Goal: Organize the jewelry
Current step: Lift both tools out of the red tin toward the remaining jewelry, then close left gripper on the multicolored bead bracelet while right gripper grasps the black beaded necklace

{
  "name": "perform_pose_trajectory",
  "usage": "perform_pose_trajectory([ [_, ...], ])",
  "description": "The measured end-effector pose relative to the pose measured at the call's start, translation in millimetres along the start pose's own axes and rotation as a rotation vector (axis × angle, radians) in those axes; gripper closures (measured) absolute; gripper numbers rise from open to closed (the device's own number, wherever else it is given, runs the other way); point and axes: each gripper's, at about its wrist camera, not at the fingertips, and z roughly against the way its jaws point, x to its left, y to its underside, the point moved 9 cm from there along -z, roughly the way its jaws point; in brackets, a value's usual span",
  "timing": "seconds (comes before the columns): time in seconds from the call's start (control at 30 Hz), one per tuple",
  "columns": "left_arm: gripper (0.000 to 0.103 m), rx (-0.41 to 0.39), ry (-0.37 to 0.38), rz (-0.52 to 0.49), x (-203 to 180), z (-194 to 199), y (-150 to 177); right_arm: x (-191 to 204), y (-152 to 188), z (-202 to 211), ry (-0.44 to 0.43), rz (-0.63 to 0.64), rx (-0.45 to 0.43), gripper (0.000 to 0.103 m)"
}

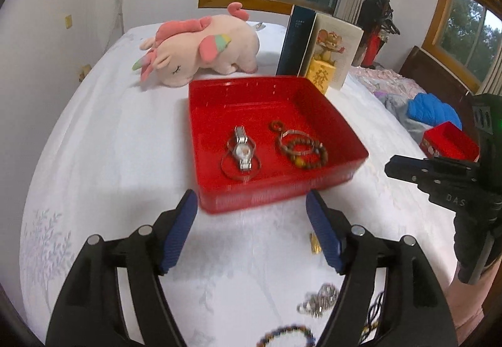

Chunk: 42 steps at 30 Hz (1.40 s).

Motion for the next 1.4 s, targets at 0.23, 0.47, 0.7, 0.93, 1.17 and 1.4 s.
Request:
perform_pose_trajectory([
  [0.23, 0.03, 0.035, -0.014, -0.018, -5, 8, 40, 8, 39, 4, -0.012, 0.018, 0.044, 0.083],
  [0.47, 0.03, 0.109, -0.033, -0.037, -2, 7, 90, 6, 69, -1, -0.018, 0.008, 0.084, 0.081],
  [0.7, 0.03, 0.192, -0.062, -0.047, 7, 1, 139, 4, 89, -3, -0.031, -0.008, 0.105, 0.08],
  [0.93, 0.03, 0.244, -0.034, -0.054, 0, -5, 171, 8, 99, -2, -0.042, -0.014, 0.114, 0.079],
  [1.17, 0.029, 0.264, -0.041, -0.07, -6, -14, 182, 17, 113, 3, -0.057, 0.004, 0.121, 0.077],
  [1.4, 0.041, 0.265, -0.049, -0.101, -17, -16, 183, 26, 129, 9, -0.073, 0.021, 0.137, 0.075],
])
